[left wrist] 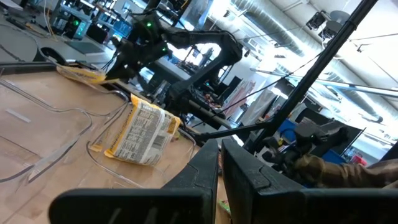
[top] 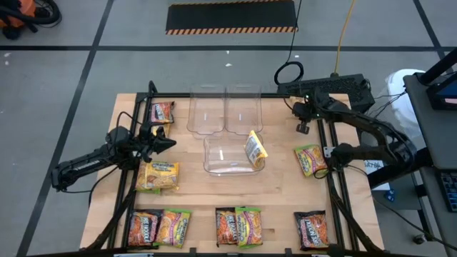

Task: Sort Maruchan noodles
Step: Put the yellow noodle pack into the bottom transparent bin

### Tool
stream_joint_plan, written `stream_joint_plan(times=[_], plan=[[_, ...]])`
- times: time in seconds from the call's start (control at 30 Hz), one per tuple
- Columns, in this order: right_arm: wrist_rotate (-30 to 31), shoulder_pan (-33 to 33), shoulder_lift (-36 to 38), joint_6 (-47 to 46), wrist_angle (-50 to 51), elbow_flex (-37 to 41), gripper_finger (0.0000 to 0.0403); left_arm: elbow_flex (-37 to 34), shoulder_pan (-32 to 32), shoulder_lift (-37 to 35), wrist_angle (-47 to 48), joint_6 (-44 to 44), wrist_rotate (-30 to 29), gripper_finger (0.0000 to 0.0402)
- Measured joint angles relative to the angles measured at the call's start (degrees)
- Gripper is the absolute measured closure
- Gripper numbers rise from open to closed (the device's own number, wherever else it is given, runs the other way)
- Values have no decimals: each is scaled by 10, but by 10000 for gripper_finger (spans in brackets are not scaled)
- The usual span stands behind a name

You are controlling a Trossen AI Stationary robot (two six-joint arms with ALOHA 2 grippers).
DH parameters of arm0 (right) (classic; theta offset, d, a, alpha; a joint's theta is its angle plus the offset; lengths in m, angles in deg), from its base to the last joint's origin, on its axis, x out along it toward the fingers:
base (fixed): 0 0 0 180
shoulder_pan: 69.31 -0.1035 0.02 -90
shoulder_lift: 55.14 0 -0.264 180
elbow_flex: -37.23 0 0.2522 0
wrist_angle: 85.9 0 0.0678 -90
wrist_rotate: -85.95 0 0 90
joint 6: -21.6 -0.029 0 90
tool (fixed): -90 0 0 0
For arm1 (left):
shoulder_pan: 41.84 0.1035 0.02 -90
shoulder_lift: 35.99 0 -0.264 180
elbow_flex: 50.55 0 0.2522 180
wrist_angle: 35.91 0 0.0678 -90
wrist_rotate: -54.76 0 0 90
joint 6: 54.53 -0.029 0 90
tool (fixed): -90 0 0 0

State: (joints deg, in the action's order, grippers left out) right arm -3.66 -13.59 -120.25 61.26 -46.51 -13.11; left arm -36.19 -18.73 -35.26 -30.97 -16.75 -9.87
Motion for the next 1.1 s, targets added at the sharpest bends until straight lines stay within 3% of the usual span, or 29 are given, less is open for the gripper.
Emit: stream_joint_plan(times=[0.13,0.47,1.1], plan=[[27,-4,48,-28,15,0,403,0,0,0,0,0,0,376],[28,-44,141,-88,30,0,403,0,0,0,0,0,0,376],[74,-120,214,-143,30,-33,403,0,0,0,0,0,0,376]])
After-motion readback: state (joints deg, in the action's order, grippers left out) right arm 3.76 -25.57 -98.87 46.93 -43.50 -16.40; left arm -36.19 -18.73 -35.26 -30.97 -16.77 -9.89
